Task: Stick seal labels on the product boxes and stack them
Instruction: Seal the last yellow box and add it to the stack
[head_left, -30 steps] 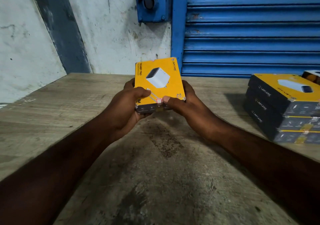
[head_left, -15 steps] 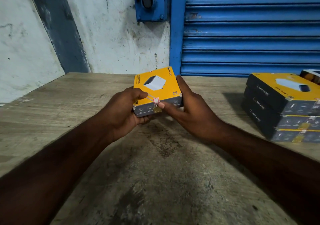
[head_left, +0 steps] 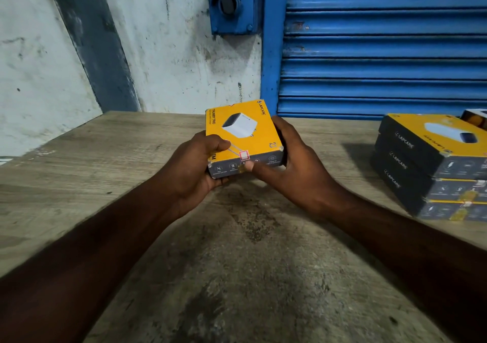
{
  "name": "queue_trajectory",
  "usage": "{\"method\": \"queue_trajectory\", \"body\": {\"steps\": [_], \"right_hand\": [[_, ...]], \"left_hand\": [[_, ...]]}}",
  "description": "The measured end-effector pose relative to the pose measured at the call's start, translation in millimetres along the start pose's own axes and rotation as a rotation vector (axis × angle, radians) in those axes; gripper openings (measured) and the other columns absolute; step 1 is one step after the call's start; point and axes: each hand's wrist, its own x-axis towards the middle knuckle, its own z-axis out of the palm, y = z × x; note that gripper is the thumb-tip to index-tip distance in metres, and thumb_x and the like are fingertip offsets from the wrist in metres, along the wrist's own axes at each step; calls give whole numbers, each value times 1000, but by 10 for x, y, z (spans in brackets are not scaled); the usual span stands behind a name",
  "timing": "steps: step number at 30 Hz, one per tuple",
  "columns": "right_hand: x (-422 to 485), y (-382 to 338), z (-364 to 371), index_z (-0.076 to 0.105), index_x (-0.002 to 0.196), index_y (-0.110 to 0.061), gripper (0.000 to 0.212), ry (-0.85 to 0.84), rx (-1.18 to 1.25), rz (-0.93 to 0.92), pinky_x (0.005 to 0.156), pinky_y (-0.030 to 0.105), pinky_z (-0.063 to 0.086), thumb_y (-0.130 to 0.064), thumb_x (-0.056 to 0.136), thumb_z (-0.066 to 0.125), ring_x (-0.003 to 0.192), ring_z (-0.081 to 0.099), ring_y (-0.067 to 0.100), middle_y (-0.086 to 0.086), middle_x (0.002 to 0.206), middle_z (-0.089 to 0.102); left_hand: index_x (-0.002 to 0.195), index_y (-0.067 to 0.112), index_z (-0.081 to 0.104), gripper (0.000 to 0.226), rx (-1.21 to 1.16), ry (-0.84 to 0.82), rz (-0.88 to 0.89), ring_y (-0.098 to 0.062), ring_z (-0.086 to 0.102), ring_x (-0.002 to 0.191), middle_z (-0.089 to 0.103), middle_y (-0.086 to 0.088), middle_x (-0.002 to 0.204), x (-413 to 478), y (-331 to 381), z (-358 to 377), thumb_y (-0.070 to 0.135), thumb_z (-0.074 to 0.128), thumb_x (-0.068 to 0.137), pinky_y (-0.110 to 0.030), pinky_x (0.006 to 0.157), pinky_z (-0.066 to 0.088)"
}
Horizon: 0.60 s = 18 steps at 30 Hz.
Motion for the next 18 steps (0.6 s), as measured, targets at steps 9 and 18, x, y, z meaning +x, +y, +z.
{"method": "queue_trajectory", "body": {"steps": [9, 18], "right_hand": [[23, 116, 73, 40, 142, -22, 85, 30, 117, 40, 111, 39, 47, -12, 73, 89, 131, 53, 2, -14, 140, 57], [7, 20, 116, 48, 124, -26, 58, 179, 255, 80, 84, 24, 58, -19, 80, 86, 110, 65, 0, -21, 120, 62]], "left_hand": [[144, 20, 43, 53, 180, 78, 134, -30, 72, 103, 70, -10, 124, 117, 10, -114, 12, 61, 95, -45, 80, 61], [134, 23, 54, 36, 311, -12, 232, -27, 71, 107, 70, -2, 124, 77, -17, -101, 25, 61, 98, -54, 94, 56]]}}
